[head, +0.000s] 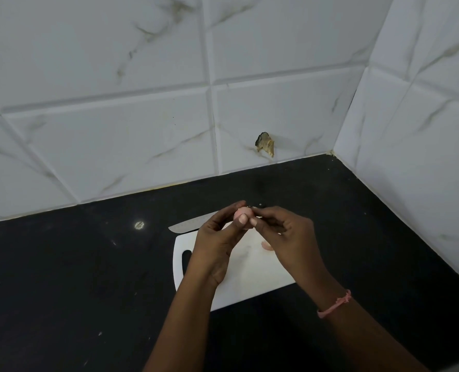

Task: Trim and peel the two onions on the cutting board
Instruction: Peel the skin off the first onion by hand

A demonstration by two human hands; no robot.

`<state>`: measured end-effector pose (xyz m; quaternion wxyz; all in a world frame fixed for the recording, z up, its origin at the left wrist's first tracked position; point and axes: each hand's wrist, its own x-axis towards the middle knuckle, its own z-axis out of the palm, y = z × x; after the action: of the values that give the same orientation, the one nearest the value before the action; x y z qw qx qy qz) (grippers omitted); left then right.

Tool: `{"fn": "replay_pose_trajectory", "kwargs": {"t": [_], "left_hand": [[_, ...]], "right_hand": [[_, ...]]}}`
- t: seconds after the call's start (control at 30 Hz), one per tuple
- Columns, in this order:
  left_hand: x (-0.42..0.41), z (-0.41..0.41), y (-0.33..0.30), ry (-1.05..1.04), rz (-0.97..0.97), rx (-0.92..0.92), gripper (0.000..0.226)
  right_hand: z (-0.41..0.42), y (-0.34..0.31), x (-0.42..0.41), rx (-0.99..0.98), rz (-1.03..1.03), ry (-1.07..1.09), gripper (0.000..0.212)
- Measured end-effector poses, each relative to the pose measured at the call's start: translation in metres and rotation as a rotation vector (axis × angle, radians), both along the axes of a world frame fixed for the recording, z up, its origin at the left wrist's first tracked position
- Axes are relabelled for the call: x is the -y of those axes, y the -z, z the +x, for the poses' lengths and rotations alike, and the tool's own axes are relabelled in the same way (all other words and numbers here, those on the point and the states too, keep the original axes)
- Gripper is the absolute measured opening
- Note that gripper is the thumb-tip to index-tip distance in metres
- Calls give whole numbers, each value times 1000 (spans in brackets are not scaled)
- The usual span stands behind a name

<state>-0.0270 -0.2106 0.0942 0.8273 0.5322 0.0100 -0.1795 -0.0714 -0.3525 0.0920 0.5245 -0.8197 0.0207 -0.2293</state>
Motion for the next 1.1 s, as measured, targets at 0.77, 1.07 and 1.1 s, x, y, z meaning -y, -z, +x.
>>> {"fn": "replay_pose_trajectory", "kwargs": {"t": [0.77, 1.07, 1.1], "left_hand": [[-2, -7, -9, -48, -90, -91, 36], [-4, -8, -12, -82, -111, -91, 33], [-4, -8, -13, -85, -108, -83, 33]], "right_hand": [[1, -6, 1, 114, -177, -25, 7], [1, -16, 0, 109, -167, -69, 8], [1, -16, -1, 96, -141, -74, 11]]}}
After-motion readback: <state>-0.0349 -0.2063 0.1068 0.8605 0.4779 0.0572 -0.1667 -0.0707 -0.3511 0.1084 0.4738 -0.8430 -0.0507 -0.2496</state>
